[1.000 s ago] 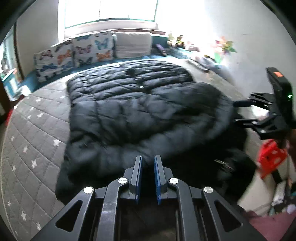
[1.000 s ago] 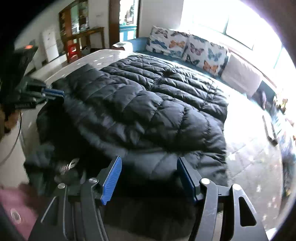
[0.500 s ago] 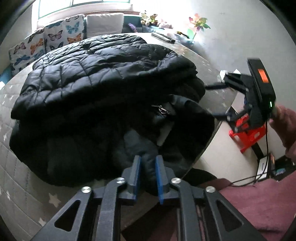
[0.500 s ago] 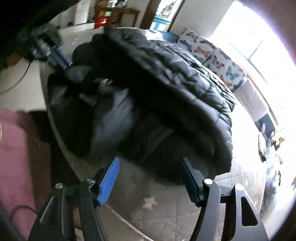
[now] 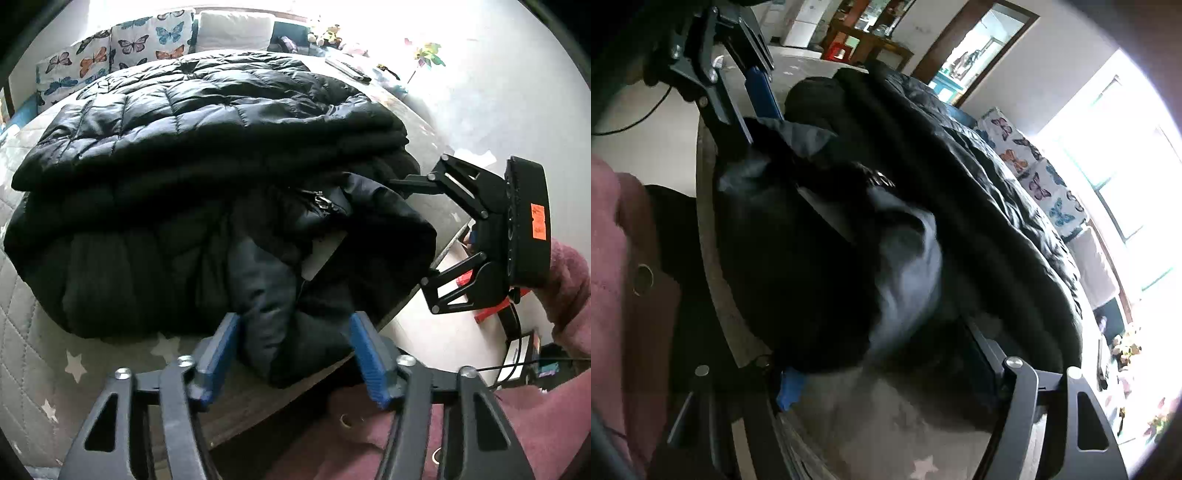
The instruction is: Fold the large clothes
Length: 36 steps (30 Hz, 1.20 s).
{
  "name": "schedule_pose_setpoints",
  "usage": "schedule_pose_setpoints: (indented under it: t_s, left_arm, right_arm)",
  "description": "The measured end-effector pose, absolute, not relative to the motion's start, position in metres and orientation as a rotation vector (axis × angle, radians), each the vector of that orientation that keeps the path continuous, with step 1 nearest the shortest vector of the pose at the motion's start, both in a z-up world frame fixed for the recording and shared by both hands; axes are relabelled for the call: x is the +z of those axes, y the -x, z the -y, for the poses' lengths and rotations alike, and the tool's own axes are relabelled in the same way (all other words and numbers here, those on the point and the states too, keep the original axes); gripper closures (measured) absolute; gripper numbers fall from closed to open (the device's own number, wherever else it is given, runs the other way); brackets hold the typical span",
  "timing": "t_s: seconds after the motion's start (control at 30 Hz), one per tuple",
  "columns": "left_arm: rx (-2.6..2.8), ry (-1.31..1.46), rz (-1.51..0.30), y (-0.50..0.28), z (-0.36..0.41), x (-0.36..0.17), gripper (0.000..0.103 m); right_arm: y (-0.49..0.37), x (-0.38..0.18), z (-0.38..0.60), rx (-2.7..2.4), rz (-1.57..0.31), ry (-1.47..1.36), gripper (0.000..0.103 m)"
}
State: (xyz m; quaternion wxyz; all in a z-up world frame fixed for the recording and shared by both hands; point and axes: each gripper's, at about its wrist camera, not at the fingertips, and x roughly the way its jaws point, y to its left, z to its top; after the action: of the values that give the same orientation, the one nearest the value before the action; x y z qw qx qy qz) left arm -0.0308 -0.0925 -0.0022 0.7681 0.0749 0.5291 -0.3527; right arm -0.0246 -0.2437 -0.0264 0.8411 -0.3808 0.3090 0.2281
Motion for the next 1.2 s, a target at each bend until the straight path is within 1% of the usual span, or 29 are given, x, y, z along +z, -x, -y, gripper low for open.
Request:
schedule_pose_setpoints:
  t_s: [0.03, 0.07, 0.2, 0.23, 0.3, 0.33, 0.37, 0.43, 0.5, 0.53, 0.57, 0.6, 0.63, 0.67, 0.77, 0.93, 1.0, 1.03, 1.07, 1.1, 1.13, 1.17, 1.2]
  left_arm:
    - [-0.747, -0.178, -1.143, 0.03, 0.091, -0.002, 0.069]
    - [-0.727, -0.187, -1.141, 0.027, 0.09, -0.002, 0.085]
    - [-0.745, -0.112, -1.149, 0.014, 0.081, 0.005, 0.088]
    - [-0.749, -0.108, -1.148, 0.012, 0.079, 0.008, 0.088]
    - [-0.762, -0.111, -1.141, 0.008, 0.077, 0.016, 0.088]
    - [-0.771, -0.125, -1.133, 0.008, 0.074, 0.02, 0.088]
    - [-0.775, -0.143, -1.127, 0.008, 0.071, 0.026, 0.086]
    - [-0.787, -0.164, -1.11, 0.01, 0.062, 0.035, 0.085]
    - [-0.792, -0.197, -1.06, 0.016, 0.052, 0.045, 0.084]
    - [-0.786, -0.235, -1.023, 0.021, 0.046, 0.051, 0.078]
    - [-0.773, -0.263, -0.996, 0.025, 0.041, 0.055, 0.056]
    - [-0.749, -0.298, -0.961, 0.03, 0.036, 0.059, 0.04]
    - [-0.713, -0.336, -0.909, 0.035, 0.029, 0.062, 0.01]
    - [-0.689, -0.362, -0.846, 0.04, 0.023, 0.063, 0.001]
    - [-0.651, -0.434, -0.774, 0.046, 0.019, 0.059, 0.001]
    - [-0.549, -0.597, -0.708, 0.032, 0.035, 0.026, 0.001]
    - [-0.499, -0.679, -0.663, 0.026, 0.045, 0.013, 0.004]
    - [-0.474, -0.735, -0.625, 0.022, 0.05, 0.006, 0.012]
    - [-0.464, -0.768, -0.607, 0.019, 0.053, 0.0, 0.03]
    - [-0.451, -0.818, -0.584, 0.015, 0.057, -0.008, 0.039]
    - [-0.445, -0.835, -0.566, 0.014, 0.059, -0.013, 0.051]
    - [-0.449, -0.833, -0.556, 0.013, 0.059, -0.014, 0.059]
    - [-0.457, -0.813, -0.543, 0.015, 0.057, -0.013, 0.063]
  right_arm:
    - [0.022, -0.026, 0.244, 0.487, -0.654, 0.797, 0.024]
    - [0.02, -0.025, 0.244, 0.492, -0.656, 0.79, 0.024]
    - [0.019, -0.022, 0.241, 0.529, -0.659, 0.732, 0.024]
    - [0.019, -0.02, 0.24, 0.534, -0.659, 0.718, 0.029]
    - [0.018, -0.014, 0.243, 0.549, -0.685, 0.664, 0.042]
    - [0.014, -0.008, 0.245, 0.555, -0.705, 0.615, 0.054]
    - [0.009, -0.003, 0.247, 0.556, -0.727, 0.576, 0.06]
    - [0.002, 0.01, 0.253, 0.553, -0.743, 0.497, 0.069]
    - [-0.002, 0.024, 0.261, 0.557, -0.749, 0.417, 0.071]
    - [-0.006, 0.033, 0.264, 0.558, -0.744, 0.38, 0.072]
    - [-0.009, 0.04, 0.266, 0.56, -0.742, 0.352, 0.073]
    - [-0.013, 0.047, 0.267, 0.557, -0.737, 0.333, 0.073]
    - [-0.016, 0.052, 0.268, 0.557, -0.732, 0.319, 0.074]
    - [-0.02, 0.06, 0.27, 0.558, -0.725, 0.301, 0.074]
    - [-0.029, 0.071, 0.272, 0.551, -0.719, 0.254, 0.075]
    - [-0.046, 0.081, 0.274, 0.536, -0.712, 0.219, 0.076]
    - [-0.048, 0.084, 0.275, 0.528, -0.718, 0.211, 0.076]
    - [-0.049, 0.085, 0.277, 0.525, -0.716, 0.214, 0.076]
    - [-0.05, 0.086, 0.276, 0.535, -0.718, 0.222, 0.076]
    - [-0.05, 0.085, 0.276, 0.528, -0.715, 0.22, 0.076]
    - [-0.049, 0.085, 0.276, 0.525, -0.711, 0.218, 0.076]
    - [-0.047, 0.084, 0.276, 0.519, -0.706, 0.22, 0.077]
    - [-0.044, 0.083, 0.274, 0.509, -0.699, 0.233, 0.077]
